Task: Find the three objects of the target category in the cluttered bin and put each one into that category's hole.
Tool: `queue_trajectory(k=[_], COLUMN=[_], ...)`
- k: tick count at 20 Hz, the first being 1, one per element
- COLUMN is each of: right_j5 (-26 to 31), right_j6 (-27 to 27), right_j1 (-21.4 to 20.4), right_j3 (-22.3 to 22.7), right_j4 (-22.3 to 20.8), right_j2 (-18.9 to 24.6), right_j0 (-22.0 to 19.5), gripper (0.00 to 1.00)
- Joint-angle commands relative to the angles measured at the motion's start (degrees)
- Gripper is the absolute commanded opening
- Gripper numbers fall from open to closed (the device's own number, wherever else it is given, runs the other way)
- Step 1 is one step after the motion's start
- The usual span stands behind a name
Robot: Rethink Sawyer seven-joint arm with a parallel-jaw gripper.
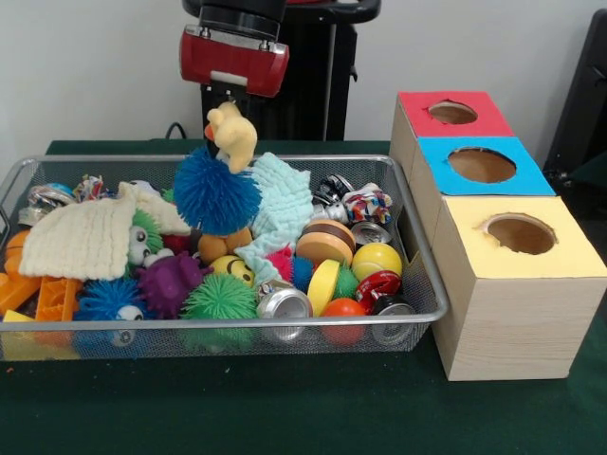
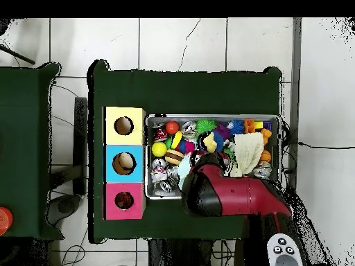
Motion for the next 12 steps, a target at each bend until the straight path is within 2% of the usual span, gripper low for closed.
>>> queue_trajectory(k=[1,7,8,12], right_j5=[-1.14,-1.94,-2.19,-1.25], right_j6=[6.54,7.03,7.29,6.86], right_j1=[1.14,0.92,0.84,0.62], right_j3=[2.71,3.89,4.22,4.62], right_j4=[0.96,1.62,1.87,2.24], right_j2=[1.72,3.35,3.71,4.9], right_j0=[-1.93,-3.91,-4.32,-5.45], gripper=[0.0,0.0,1.0,1.0])
